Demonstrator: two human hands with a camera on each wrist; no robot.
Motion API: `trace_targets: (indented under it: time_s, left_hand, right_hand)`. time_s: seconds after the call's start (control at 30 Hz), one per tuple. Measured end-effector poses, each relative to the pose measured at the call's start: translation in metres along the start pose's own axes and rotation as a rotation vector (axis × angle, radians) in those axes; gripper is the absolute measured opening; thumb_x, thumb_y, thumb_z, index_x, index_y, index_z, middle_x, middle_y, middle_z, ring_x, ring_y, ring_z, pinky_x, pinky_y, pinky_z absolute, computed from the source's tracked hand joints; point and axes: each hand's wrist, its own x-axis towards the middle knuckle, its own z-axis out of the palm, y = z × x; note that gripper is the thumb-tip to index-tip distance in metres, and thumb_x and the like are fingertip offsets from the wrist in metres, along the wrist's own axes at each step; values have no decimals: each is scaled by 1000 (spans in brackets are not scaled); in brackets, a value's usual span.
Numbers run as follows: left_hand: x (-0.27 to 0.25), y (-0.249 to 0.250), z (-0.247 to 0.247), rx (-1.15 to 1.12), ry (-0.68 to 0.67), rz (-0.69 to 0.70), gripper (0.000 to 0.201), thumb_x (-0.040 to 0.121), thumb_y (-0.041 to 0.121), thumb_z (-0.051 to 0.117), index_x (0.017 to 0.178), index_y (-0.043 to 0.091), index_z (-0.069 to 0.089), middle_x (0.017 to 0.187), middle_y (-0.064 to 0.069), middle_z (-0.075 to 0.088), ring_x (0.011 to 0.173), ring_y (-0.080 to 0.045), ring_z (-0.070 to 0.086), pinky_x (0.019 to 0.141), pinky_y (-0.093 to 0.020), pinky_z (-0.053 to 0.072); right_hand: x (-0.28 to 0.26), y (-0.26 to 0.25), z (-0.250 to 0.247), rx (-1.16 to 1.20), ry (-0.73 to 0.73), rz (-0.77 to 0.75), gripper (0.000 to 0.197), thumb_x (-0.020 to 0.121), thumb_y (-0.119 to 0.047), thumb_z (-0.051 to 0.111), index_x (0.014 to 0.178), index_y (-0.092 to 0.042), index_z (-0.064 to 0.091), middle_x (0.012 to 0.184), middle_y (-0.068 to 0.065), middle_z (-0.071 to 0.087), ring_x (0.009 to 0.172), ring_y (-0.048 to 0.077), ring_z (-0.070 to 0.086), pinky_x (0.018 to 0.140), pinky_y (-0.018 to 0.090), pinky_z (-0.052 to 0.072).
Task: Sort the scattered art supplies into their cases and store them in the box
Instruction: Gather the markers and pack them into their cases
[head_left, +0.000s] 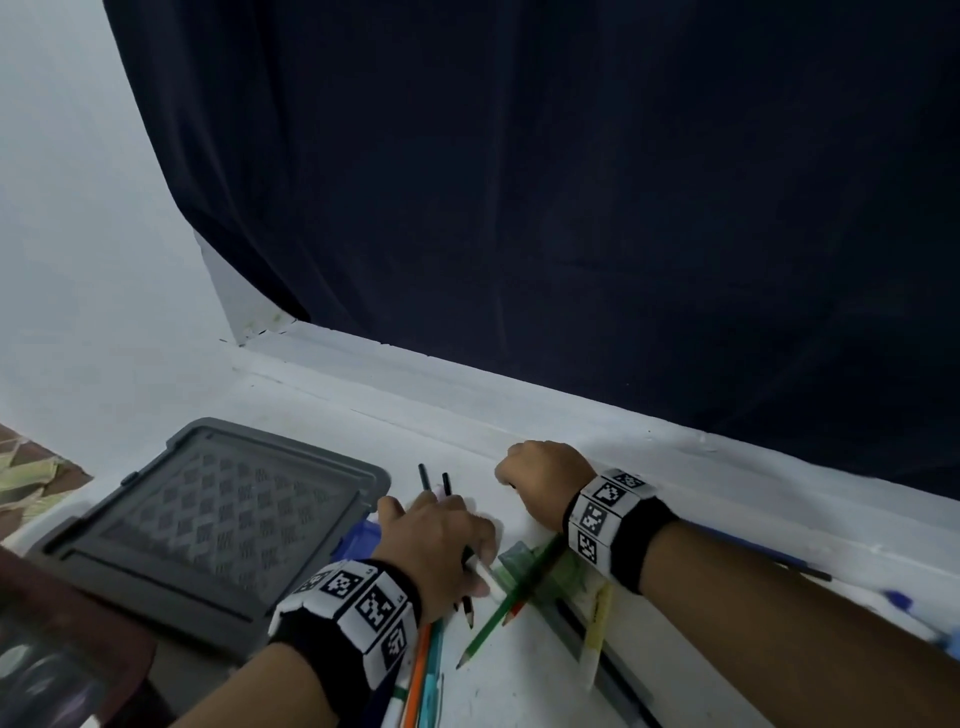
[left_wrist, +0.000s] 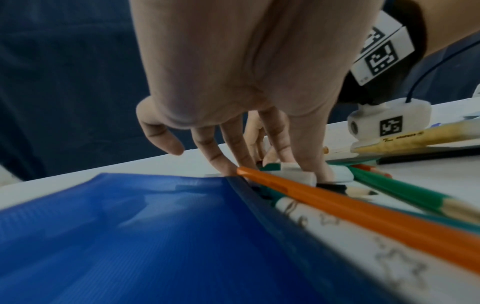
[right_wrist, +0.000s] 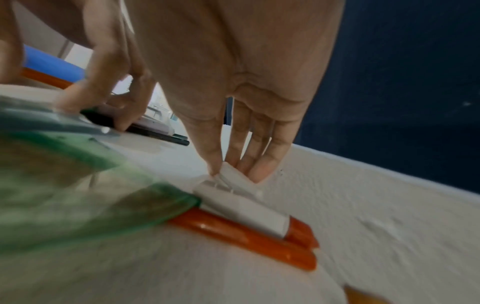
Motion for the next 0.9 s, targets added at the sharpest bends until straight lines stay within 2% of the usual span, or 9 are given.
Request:
trace_targets:
  time_s: [0.07, 0.23, 0.33, 0.4, 0.47, 0.53, 0.67, 0.77, 0.9]
  left_hand:
    - [-3, 0, -2, -30, 27, 19, 20, 88, 45, 66, 105, 37, 59, 116, 20, 51, 119, -11, 38, 93, -42, 23]
    - [-12, 9, -23, -166, 173, 30, 11, 92, 40, 61, 93, 32, 54, 97, 16, 61, 98, -12, 55, 88, -39, 28]
    - [-19, 14, -52, -425, 211, 12, 24, 73, 55, 72, 83, 37, 61, 82, 14, 64, 85, -14, 63, 88, -40, 45]
    - [-26, 20, -71, -551, 280, 41, 28, 61, 60, 75, 77, 39, 65, 78, 11, 66, 77, -13, 65, 80, -37, 54]
    - [-36, 29, -89, -644, 354, 80, 25, 66, 47, 87, 76, 32, 69, 77, 6, 70, 74, -9, 65, 72, -27, 51]
    - [-51, 44, -104, -737, 405, 159, 19, 73, 33, 87, 80, 25, 71, 81, 4, 73, 79, -7, 68, 76, -24, 50]
    - [-104, 75, -116, -846, 332, 312, 9, 83, 22, 79, 89, 20, 73, 96, 1, 75, 93, -15, 71, 87, -29, 53]
    - [-151, 98, -108, -778, 292, 382, 9, 87, 22, 74, 95, 26, 73, 102, 0, 73, 84, -12, 71, 79, -17, 51]
    - [-212, 130, -87, -794, 187, 435, 27, 86, 20, 73, 112, 27, 70, 101, 5, 71, 81, -9, 71, 75, -14, 51]
  right_hand:
    - [-14, 6, -2, 13, 35, -2, 17, 84, 5, 51, 83, -12, 53, 91, 6, 49, 79, 30, 51, 52, 28, 26]
    - [-63, 17, -35, 94, 216, -8, 22, 84, 0, 54, 97, -13, 64, 94, 6, 59, 81, 32, 60, 62, 35, 42]
    - [-106, 18, -68, 153, 311, 19, 22, 90, -10, 53, 106, -19, 64, 101, -2, 59, 88, 25, 58, 69, 36, 46]
    - [-139, 19, -88, 212, 350, 56, 18, 91, -16, 56, 106, -21, 64, 99, -9, 55, 89, 20, 56, 69, 33, 42]
    - [-173, 19, -103, 256, 406, 75, 13, 91, -21, 61, 103, -24, 64, 94, -13, 54, 87, 16, 57, 70, 34, 46]
    - [-211, 17, -113, 324, 484, 87, 9, 89, -23, 66, 97, -25, 65, 91, -12, 58, 82, 11, 59, 71, 37, 52]
    - [-291, 3, -123, 510, 642, 137, 8, 86, -19, 73, 92, -22, 68, 86, -11, 62, 77, 6, 64, 67, 28, 53]
    - [-352, -19, -117, 639, 747, 181, 9, 85, -15, 75, 90, -19, 69, 83, -9, 64, 74, 7, 66, 65, 25, 53]
    - [-418, -49, -84, 660, 782, 220, 13, 83, -13, 77, 93, -19, 69, 84, -9, 65, 73, 7, 65, 64, 26, 53]
